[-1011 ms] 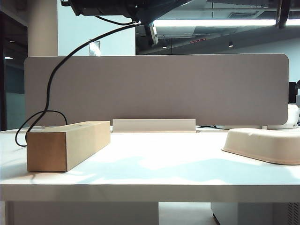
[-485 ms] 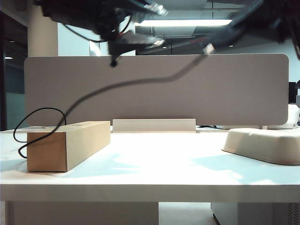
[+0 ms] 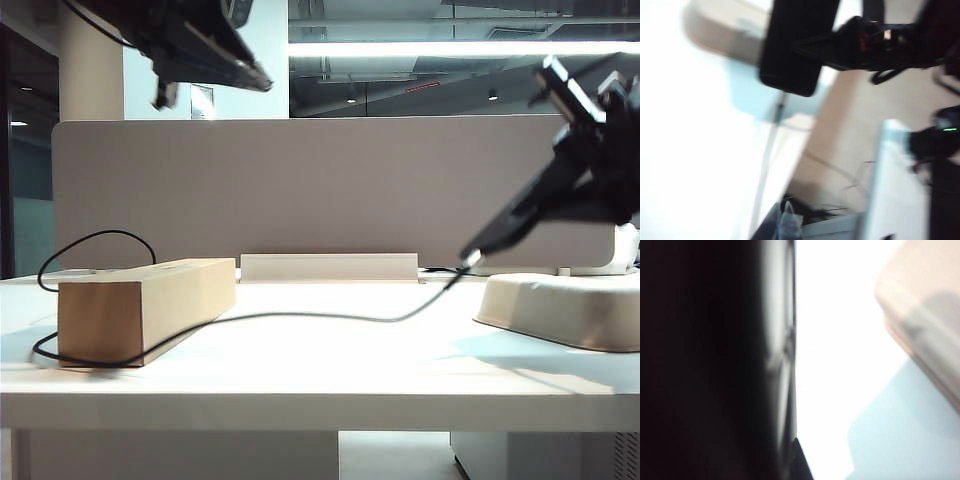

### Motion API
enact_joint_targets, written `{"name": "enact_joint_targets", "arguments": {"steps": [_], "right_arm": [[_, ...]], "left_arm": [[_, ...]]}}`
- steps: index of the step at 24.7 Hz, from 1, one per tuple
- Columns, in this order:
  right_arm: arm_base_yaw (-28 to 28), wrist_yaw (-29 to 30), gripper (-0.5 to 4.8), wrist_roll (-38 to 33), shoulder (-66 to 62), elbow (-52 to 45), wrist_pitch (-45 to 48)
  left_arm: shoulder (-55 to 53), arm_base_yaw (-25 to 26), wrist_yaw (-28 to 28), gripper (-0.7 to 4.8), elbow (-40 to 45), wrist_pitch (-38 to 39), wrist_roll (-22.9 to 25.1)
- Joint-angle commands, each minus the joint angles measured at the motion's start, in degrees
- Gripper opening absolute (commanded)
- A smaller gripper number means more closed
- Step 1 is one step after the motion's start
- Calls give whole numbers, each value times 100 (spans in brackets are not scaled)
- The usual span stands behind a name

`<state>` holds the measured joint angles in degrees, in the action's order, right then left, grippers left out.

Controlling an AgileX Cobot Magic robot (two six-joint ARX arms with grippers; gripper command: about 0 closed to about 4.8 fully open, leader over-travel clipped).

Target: Pick up the charging cable and the phone, plug the charging cable into the charging port on the phone, and finally place them back on the table.

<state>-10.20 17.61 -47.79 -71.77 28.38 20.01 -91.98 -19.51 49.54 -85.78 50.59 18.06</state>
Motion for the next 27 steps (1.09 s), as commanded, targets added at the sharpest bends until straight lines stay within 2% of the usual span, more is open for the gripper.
{"name": "enact_joint_targets", "arguments": {"steps": [1, 4, 7, 16, 20, 23, 25, 27], "right_arm": [[-11, -63, -9, -28, -264, 50, 308], [-11, -232, -9, -42, -557, 50, 337], [-11, -308, -9, -214, -907, 52, 535], [-11, -400, -9, -540, -1460, 52, 863], [-11, -466, -9, -540, -1574, 48, 846], [-11, -614, -9, -538, -1593, 50, 699], [-9, -671, -9, -535, -1596, 50, 435], [-9, -765, -8, -507, -1596, 46, 219]], "left_arm": [[186, -4, -544, -6, -20, 22, 59], [326, -4, -946, -6, -20, 103, 63], [525, -4, -1661, -6, -20, 136, 61], [848, -4, -2446, -6, -20, 297, 63], [979, -4, -2531, -6, -20, 337, 79], [1174, -4, -2667, -6, -17, 424, 168], [1331, -4, -3110, -6, -9, 487, 173], [1624, -4, -3220, -6, 120, 363, 173]]}}
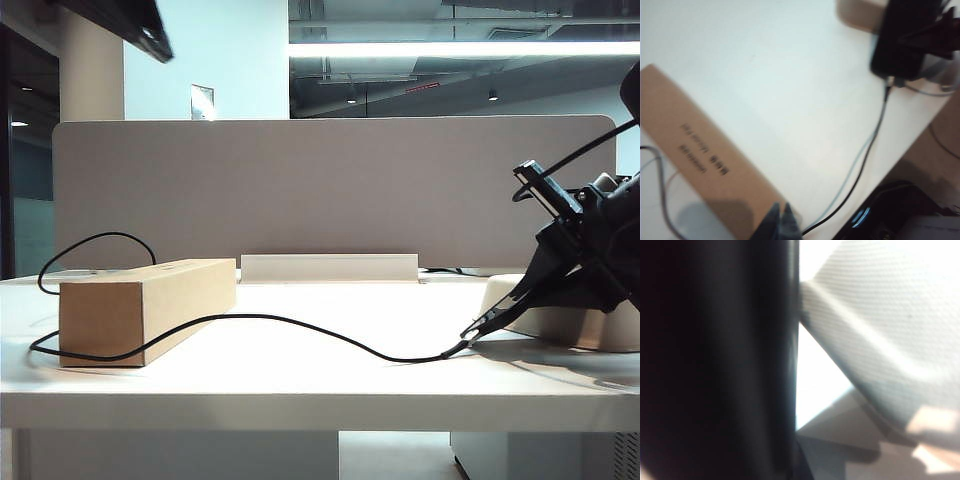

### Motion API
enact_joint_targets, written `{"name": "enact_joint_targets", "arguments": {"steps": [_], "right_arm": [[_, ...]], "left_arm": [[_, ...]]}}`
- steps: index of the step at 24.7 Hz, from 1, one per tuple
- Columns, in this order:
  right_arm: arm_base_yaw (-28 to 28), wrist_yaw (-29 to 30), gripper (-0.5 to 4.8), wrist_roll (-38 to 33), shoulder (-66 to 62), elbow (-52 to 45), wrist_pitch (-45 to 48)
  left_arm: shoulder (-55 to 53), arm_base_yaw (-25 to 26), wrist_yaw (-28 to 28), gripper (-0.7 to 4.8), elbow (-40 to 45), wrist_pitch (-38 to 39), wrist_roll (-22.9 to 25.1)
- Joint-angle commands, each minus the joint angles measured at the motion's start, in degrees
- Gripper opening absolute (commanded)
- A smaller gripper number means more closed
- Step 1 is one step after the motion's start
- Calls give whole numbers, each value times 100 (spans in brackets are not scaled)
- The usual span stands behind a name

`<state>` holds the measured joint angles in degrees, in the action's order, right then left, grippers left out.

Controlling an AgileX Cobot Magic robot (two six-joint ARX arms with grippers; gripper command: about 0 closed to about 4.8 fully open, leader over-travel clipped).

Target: Pick up the charging cable and the phone, plug the charging cable into the charging port on the phone, and finally place them back on the table.

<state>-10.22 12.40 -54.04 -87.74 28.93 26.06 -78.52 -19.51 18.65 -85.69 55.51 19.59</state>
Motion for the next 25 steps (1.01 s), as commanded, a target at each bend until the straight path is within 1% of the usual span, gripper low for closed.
{"name": "enact_joint_targets", "arguments": {"steps": [1, 3, 6, 7, 9, 10, 11, 13, 17, 18, 19, 21, 25], "right_arm": [[-7, -245, -8, 144, 2, -22, -400], [-7, -306, -8, 155, 2, -24, -396], [-7, -402, -9, 155, 2, -26, -413], [-9, -518, -8, 155, 2, -26, -481], [-7, -682, -8, 155, 2, -26, -719], [-7, -778, 13, 155, 2, -26, -820], [-7, -874, 87, 155, 2, -26, -966], [-7, -994, 197, 155, 2, -26, -1132], [-7, -970, 214, 155, 4, -26, -1303], [-7, -964, 228, 155, 7, -26, -1327], [-7, -925, 299, 155, 11, -26, -1381], [-7, -800, 389, 155, 17, -24, -1403], [-9, -398, 391, 155, 133, -17, -1364]], "left_arm": [[542, -2, -197, -6, 319, -341, 17], [1032, -2, -444, -6, 813, -789, 13], [1705, -2, -525, -6, 1633, -1344, -15], [1993, -2, -579, -6, 2026, -1545, -129], [2363, -2, -581, -6, 2566, -1609, -164], [2476, -2, -581, -6, 2754, -1635, -164], [2636, -2, -581, -6, 3018, -1661, -181], [2758, -2, -584, -6, 3195, -1646, -269], [2909, -4, -579, -6, 3226, -1624, -267], [2929, -4, -584, -6, 3226, -1622, -267], [2957, -4, -581, -6, 3226, -1617, -267], [2981, -4, -579, -6, 3226, -1609, -267], [2981, -4, -577, -6, 3226, -1613, -267]]}}
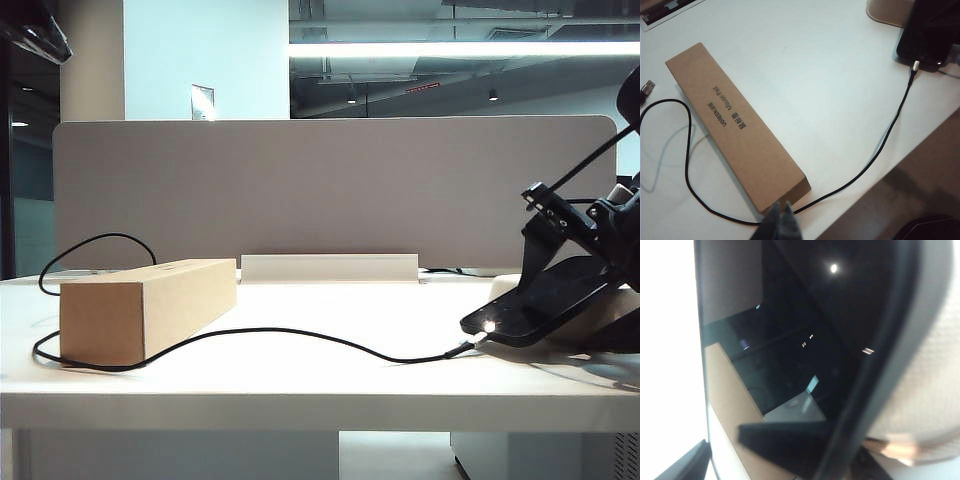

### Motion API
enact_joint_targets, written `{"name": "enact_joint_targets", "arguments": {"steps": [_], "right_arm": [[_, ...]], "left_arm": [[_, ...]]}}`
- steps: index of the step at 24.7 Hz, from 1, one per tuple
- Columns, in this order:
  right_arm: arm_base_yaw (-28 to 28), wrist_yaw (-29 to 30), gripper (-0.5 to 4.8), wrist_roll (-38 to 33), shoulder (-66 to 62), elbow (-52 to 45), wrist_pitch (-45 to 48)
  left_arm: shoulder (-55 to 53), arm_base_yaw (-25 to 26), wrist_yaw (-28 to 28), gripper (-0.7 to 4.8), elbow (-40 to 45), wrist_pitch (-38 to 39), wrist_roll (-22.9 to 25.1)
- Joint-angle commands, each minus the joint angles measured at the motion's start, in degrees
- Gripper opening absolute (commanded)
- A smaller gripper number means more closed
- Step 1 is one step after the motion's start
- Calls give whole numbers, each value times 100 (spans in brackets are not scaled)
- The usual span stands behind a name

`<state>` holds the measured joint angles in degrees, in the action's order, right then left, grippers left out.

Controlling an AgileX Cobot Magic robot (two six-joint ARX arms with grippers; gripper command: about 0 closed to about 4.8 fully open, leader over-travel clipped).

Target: Pick up the charging cable and the phone, plug the charging cable into the charging port on the phone, and finally place them back on the table.

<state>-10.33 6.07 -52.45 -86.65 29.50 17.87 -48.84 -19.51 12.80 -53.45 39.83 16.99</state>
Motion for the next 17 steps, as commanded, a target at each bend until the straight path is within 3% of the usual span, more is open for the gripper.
{"name": "enact_joint_targets", "arguments": {"steps": [1, 9, 13, 14, 15, 16, 17], "right_arm": [[2, 310, 391, -4, 74, -74, -562], [2, 439, 391, 57, 986, -74, -1475], [2, 614, 386, 616, 1762, -76, -1987], [0, 566, 359, 986, 2087, -81, -2194], [0, 490, 306, 1200, 2299, -90, -2315], [-2, 339, 216, 1523, 2658, -122, -2474], [-2, 232, 175, 1707, 2887, -160, -2533]], "left_arm": [[13, -4, 9, -6, 2, -46, -7], [17, -4, 50, -6, 2, -39, -44], [116, -4, 50, -6, 76, -2, -138], [208, -4, 50, -6, 195, -111, -162], [256, -4, 52, -6, 269, -175, -205], [393, -4, 52, -6, 485, -369, -284], [474, -4, 50, -6, 601, -450, -321]]}}
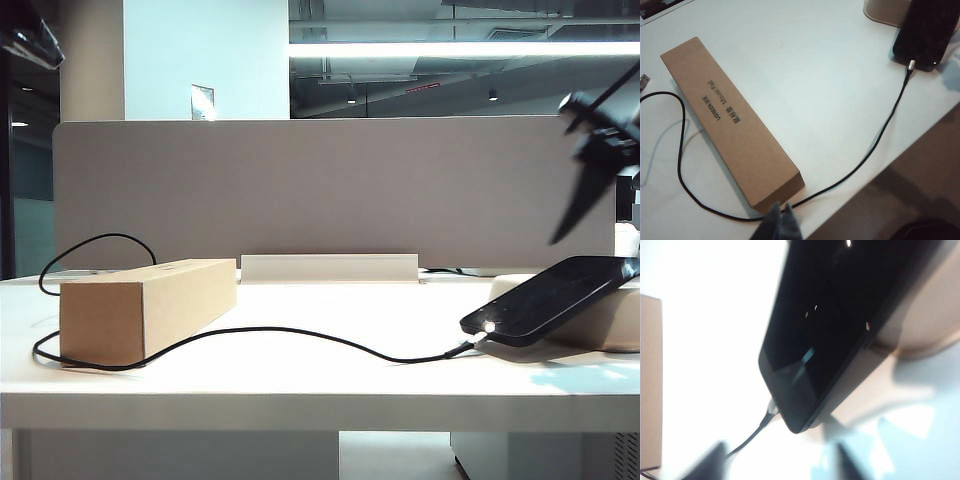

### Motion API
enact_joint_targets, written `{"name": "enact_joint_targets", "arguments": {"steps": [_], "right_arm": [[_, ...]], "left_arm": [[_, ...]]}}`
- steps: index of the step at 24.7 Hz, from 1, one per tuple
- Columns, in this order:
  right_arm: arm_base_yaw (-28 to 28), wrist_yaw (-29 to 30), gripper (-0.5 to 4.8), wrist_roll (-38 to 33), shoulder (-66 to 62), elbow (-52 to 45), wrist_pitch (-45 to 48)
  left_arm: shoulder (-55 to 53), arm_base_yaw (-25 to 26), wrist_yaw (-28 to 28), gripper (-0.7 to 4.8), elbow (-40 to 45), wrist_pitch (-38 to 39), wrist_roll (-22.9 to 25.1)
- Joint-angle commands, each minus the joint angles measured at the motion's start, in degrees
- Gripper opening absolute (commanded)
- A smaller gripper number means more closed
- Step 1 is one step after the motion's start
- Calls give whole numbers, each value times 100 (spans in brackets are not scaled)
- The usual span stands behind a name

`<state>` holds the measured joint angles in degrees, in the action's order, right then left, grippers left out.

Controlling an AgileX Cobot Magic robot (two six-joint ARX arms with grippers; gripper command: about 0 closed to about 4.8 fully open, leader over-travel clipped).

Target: Pick up the charging cable and the phone, plug the charging cable into the charging port on the phone, and finally place them back on the table.

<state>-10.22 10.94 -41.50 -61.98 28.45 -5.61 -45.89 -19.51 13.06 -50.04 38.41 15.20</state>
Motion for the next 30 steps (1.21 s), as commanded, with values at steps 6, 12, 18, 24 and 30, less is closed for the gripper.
{"name": "enact_joint_targets", "arguments": {"steps": [6, 12, 18, 24, 30], "right_arm": [[-15, -863, -6, 1169, 1853, -507, -59], [-15, -1366, -6, 1539, 2892, -970, 98], [-15, -1611, -6, 1912, 4054, -1753, 376], [-15, -1899, -6, 2260, 4909, -2264, 378], [-15, -1899, -6, 2339, 5200, -2656, 420]], "left_arm": [[782, -7, 151, -6, 1069, -1073, -525], [1241, -7, 63, -6, 1700, -1947, -804], [1687, -7, -195, -6, 2518, -2618, -1287], [2105, -7, -859, -6, 3366, -3523, -1775], [2225, -7, -942, -6, 3757, -3759, -1738]]}}
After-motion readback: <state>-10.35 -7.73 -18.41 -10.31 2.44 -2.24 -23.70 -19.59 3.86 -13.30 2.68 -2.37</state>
